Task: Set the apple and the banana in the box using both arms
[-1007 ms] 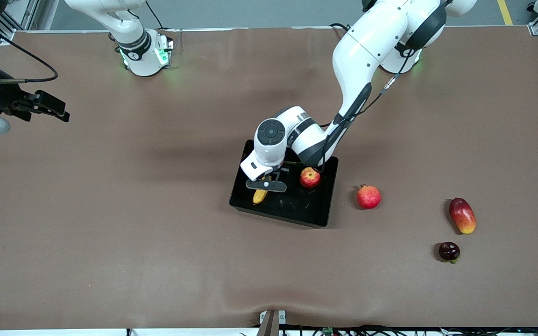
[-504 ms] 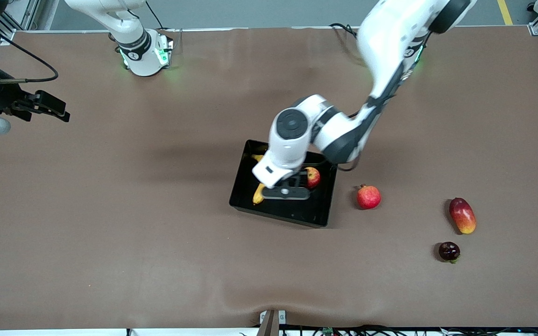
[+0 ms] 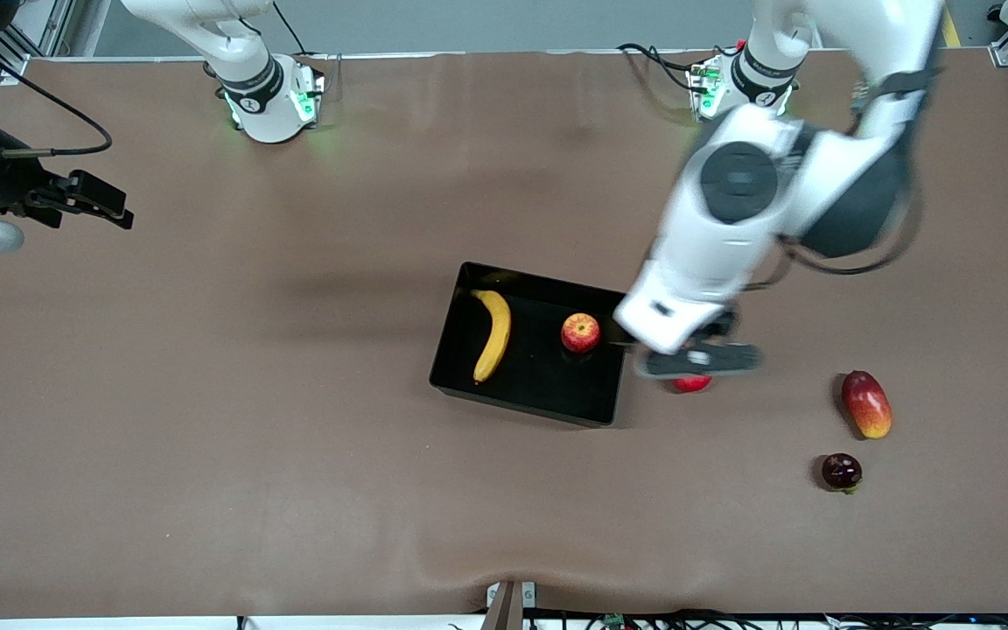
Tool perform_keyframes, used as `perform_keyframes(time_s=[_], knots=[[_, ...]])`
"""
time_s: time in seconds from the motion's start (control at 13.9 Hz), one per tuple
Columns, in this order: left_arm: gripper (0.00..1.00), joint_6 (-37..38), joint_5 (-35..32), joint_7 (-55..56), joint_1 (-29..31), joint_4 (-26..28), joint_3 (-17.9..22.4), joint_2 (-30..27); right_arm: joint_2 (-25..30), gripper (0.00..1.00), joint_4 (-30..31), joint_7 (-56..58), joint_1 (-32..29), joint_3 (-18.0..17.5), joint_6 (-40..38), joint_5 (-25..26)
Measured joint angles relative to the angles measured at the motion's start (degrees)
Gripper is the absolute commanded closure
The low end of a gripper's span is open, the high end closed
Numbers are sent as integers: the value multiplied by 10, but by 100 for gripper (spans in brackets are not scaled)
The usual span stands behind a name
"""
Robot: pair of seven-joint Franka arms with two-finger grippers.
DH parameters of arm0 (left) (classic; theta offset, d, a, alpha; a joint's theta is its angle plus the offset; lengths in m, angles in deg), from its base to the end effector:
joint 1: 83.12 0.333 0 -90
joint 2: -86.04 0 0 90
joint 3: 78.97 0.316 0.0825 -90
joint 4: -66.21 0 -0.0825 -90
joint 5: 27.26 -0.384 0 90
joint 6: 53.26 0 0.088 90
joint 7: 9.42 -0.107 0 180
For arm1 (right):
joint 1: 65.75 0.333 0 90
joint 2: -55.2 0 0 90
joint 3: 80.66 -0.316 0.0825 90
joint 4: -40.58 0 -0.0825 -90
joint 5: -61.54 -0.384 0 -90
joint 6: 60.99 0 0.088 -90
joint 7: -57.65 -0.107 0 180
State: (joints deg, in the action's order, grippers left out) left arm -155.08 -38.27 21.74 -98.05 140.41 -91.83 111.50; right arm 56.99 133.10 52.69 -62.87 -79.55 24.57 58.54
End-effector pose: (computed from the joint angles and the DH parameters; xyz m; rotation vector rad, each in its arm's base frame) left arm 0.6348 -0.2808 0.5021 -3.0798 -0.0730 -0.1354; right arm 0.5352 0.0223 0.6147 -3.0896 0.0833 0.1441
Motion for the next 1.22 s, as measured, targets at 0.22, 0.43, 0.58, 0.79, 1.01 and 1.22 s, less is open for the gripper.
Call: perform_keyframes(time_s=[0.22,0.43,0.58,0.79,1.01,1.22], knots=[[0,45,0,-29,55,1,-1,-26,0,0,0,0,0,0,0,0],[0,90,0,-98,91,3,-1,-62,0,0,0,0,0,0,0,0],[0,103,8,-126,119,13,-2,-92,0,0,1,0,0,0,1,0],[0,107,22,-161,146,48,-2,-143,0,0,1,0,0,0,1,0],[0,108,30,-181,154,89,-2,-197,0,0,1,0,0,0,1,0],[0,109,33,-181,154,140,-2,-248,0,0,1,0,0,0,1,0]])
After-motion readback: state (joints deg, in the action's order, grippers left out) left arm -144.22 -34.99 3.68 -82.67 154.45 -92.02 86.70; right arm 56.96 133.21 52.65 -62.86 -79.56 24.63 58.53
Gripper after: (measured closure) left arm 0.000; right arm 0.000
